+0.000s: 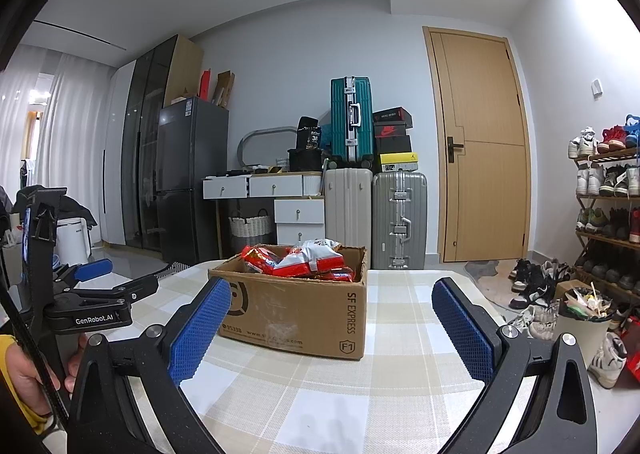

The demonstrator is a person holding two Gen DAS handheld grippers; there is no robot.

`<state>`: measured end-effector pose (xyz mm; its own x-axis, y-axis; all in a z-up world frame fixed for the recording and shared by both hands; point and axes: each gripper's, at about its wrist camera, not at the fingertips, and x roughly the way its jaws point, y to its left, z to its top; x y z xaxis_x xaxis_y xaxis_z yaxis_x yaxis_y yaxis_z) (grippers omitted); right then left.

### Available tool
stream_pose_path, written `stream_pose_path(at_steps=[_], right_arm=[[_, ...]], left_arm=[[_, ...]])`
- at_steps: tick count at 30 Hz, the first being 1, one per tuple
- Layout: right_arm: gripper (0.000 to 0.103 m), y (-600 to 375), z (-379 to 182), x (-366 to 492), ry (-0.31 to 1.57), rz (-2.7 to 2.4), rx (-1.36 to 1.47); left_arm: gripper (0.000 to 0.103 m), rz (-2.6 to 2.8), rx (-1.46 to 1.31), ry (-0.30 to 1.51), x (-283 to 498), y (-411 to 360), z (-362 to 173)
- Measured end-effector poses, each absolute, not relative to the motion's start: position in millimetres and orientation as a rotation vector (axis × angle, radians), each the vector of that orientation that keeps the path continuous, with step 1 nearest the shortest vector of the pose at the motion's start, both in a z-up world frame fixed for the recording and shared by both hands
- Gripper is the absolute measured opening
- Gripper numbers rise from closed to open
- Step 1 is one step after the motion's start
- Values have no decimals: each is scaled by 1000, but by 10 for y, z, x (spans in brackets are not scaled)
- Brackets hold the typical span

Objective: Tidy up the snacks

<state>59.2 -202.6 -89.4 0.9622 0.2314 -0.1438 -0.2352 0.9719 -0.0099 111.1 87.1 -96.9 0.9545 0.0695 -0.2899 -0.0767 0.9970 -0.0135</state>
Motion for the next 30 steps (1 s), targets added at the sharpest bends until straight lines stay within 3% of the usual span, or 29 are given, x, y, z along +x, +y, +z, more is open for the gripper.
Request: stream_pose_path(at_steps=[30], right_arm=[[102, -2052, -897, 617, 159, 230, -23]], left_arm=[[103, 86, -60, 265, 907, 868, -885]])
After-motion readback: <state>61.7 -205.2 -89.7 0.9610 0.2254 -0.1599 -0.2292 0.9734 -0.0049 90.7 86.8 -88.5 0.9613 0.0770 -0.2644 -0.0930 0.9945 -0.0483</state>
